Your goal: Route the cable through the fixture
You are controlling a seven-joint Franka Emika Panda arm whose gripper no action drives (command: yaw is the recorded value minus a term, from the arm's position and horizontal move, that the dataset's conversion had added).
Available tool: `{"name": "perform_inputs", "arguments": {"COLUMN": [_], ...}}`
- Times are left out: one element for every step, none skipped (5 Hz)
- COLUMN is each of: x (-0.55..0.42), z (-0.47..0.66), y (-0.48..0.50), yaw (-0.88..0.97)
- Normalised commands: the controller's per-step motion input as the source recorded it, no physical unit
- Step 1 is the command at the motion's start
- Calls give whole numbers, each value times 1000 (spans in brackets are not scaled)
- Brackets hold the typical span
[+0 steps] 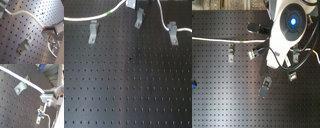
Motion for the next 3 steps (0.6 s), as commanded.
{"name": "perform_inputs", "arguments": {"x": [-282,-173,-298], "z": [327,334,383], "y": [-196,-121,-329], "yaw": [449,589,249]}}
